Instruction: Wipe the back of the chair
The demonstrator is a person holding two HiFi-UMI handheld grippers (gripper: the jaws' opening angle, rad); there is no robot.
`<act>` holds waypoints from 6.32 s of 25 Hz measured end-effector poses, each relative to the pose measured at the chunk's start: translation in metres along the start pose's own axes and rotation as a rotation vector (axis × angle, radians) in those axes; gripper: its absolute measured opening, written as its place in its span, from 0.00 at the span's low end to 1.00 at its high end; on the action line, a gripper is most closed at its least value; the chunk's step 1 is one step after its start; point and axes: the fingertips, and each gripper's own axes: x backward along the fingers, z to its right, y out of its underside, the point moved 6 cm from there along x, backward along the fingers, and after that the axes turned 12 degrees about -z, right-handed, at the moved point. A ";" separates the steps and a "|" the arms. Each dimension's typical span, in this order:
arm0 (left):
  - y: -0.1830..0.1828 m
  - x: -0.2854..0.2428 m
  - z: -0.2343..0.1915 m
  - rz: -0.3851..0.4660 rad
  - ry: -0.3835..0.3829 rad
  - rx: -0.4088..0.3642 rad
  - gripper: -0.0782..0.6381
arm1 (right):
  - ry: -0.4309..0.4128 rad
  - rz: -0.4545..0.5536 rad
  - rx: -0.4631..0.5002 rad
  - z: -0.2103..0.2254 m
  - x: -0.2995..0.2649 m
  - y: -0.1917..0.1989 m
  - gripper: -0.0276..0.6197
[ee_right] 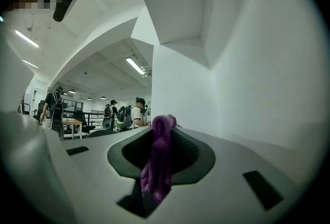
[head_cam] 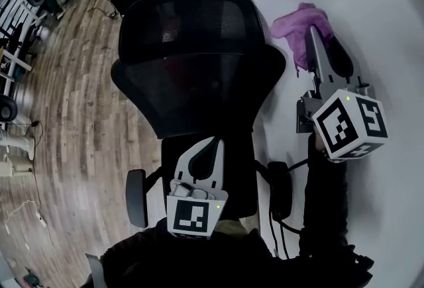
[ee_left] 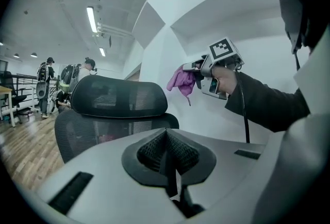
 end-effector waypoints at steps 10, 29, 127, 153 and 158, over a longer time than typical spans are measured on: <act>0.007 0.025 -0.031 -0.013 -0.116 0.049 0.12 | -0.077 -0.038 0.018 -0.048 -0.038 0.018 0.18; 0.033 0.098 -0.108 -0.014 -0.364 0.166 0.12 | -0.332 -0.059 0.046 -0.186 -0.103 0.024 0.18; 0.080 0.007 -0.012 -0.203 -0.220 0.039 0.12 | -0.168 -0.124 -0.113 -0.019 -0.059 0.156 0.18; 0.074 -0.040 0.008 -0.167 -0.016 0.044 0.12 | 0.139 -0.165 -0.118 0.059 -0.009 0.179 0.18; 0.063 -0.038 -0.009 -0.189 -0.027 0.065 0.12 | 0.098 -0.202 -0.104 0.042 -0.038 0.171 0.18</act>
